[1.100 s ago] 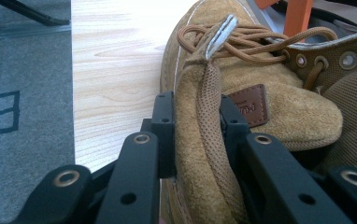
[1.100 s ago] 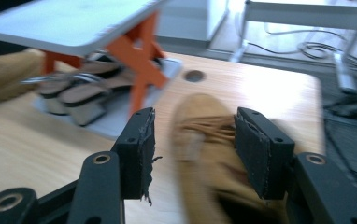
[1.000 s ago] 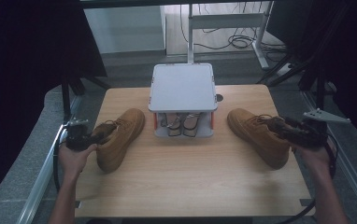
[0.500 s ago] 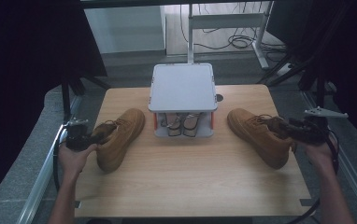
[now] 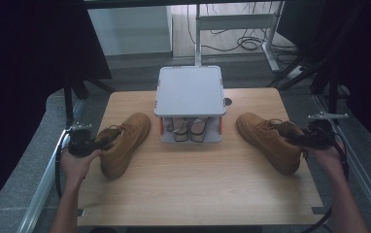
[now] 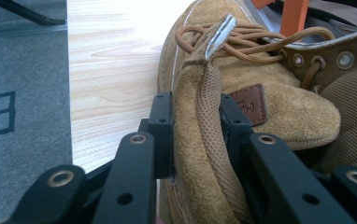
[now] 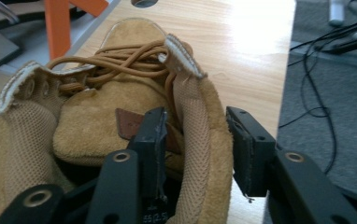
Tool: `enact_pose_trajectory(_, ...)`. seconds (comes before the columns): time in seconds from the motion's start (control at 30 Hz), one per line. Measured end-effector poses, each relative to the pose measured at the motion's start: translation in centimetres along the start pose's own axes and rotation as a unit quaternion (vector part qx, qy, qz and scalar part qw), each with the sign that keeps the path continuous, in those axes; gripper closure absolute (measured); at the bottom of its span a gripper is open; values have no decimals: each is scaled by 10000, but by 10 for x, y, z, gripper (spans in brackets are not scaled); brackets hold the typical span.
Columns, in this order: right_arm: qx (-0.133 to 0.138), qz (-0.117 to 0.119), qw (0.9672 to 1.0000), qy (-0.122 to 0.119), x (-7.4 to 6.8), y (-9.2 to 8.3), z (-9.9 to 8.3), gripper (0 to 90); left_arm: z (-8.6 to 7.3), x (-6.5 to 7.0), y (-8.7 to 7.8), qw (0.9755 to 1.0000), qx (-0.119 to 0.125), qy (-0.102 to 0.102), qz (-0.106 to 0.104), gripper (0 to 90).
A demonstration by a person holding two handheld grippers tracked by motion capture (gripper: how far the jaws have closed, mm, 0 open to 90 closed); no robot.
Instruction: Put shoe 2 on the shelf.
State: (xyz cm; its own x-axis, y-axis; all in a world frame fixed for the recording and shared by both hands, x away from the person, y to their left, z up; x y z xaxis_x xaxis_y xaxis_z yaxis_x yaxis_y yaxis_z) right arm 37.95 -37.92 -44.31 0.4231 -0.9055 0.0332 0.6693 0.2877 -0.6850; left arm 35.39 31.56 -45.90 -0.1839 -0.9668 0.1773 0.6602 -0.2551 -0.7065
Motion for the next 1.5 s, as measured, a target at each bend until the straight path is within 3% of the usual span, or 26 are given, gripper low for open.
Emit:
enact_pose_trajectory(0.13,-49,155,9997,170,3,1,-1,639,3,1,0,9998,-138,63,-124,595)
enact_pose_trajectory(0.33,-180,80,9996,178,5,2,0,720,7,2,1,9996,-213,24,-171,504)
enact_pose_trajectory(0.43,-213,73,9995,212,5,2,1,732,7,1,2,9995,-273,-24,-155,535)
enact_pose_trajectory(0.67,-178,21,9995,245,2,1,1,747,5,0,1,9997,-257,-14,38,738)
enact_pose_trajectory(0.97,-20,14,9996,293,-3,-1,0,759,4,4,-1,10000,20,-16,46,764)
enact_pose_trajectory(1.3,300,-21,9993,224,-13,-6,8,765,16,19,-8,9993,340,118,-107,766)
enact_pose_trajectory(1.5,424,-75,9990,122,-22,-10,17,766,22,21,-14,9989,396,137,-224,766)
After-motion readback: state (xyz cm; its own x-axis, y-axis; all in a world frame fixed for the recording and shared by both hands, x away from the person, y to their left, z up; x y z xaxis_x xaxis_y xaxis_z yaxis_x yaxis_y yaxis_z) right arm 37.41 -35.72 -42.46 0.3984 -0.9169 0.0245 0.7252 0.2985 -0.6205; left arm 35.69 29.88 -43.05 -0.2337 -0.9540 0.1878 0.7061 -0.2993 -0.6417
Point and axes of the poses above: each handheld gripper's, and its own axes: y roughly forward along the jaws, z roughly out of its top, x roughly to its right, the point moved 2 cm from there along y, roughly forward along the jaws, and after that the axes turned 6 degrees about -y, right-handed, at the moved point
